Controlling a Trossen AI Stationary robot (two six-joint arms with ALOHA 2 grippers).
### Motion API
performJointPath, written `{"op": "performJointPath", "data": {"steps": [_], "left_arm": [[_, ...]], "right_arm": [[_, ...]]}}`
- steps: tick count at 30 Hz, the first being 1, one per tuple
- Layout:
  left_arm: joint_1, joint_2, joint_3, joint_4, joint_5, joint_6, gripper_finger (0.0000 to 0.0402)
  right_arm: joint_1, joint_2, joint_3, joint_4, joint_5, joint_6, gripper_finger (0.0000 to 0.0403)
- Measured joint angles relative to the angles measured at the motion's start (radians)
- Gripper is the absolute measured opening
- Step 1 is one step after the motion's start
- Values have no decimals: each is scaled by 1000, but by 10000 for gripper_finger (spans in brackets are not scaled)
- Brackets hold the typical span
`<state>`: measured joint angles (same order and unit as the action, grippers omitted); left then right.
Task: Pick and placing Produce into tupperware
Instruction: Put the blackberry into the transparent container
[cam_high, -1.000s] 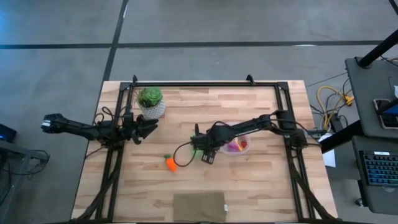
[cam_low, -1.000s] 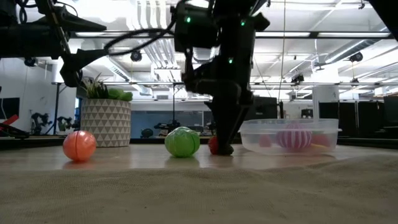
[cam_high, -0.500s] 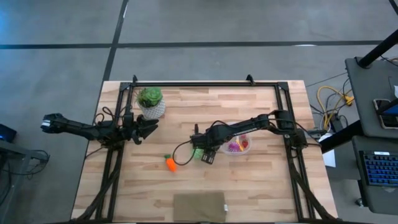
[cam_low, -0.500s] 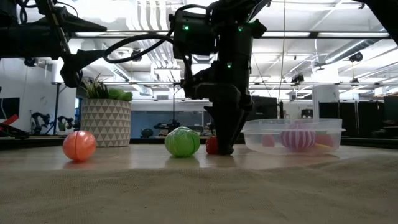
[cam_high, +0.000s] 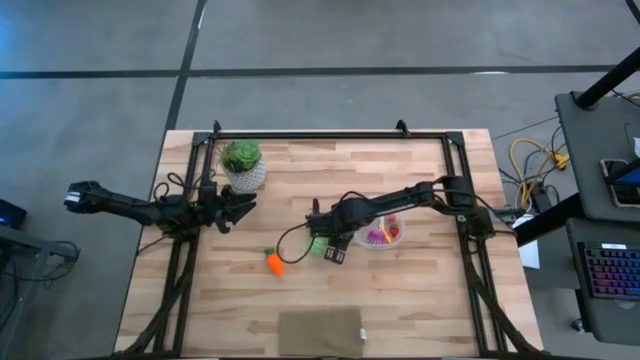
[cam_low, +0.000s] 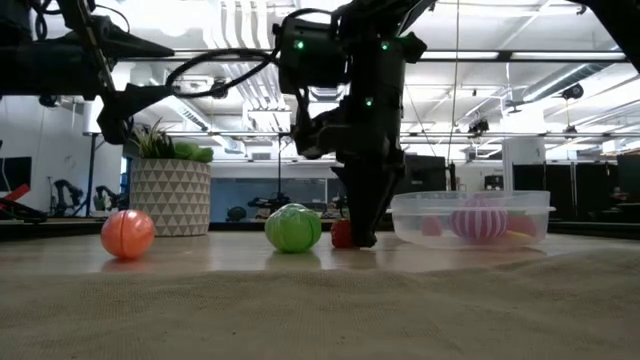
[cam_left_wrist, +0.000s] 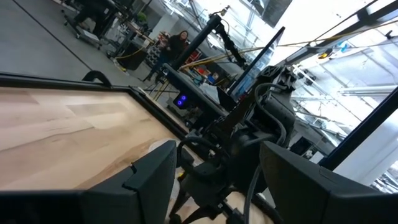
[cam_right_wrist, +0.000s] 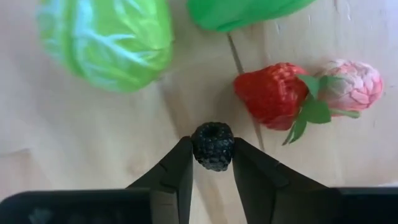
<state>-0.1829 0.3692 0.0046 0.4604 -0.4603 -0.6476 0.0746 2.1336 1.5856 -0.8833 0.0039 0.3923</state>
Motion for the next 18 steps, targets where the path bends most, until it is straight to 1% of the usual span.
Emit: {"op": "performJointPath", "data": {"steps": [4, 8, 12, 15, 18], "left_arm": [[0, 4, 0, 1, 0, 0, 219], [0, 2, 0, 0, -1, 0, 219], [0, 1, 0, 1, 0, 0, 219], [0, 2, 0, 1, 0, 0, 219], [0, 1, 0, 1, -1, 0, 219]], "right_arm": [[1, -22, 0, 3, -4, 8, 93], [1, -26, 0, 2, -4, 25, 85], [-1, -81, 0, -2, 4, 76, 84], [-4, -143, 0, -32, 69, 131, 91], [-14, -211, 0, -107, 135, 204, 93]]}}
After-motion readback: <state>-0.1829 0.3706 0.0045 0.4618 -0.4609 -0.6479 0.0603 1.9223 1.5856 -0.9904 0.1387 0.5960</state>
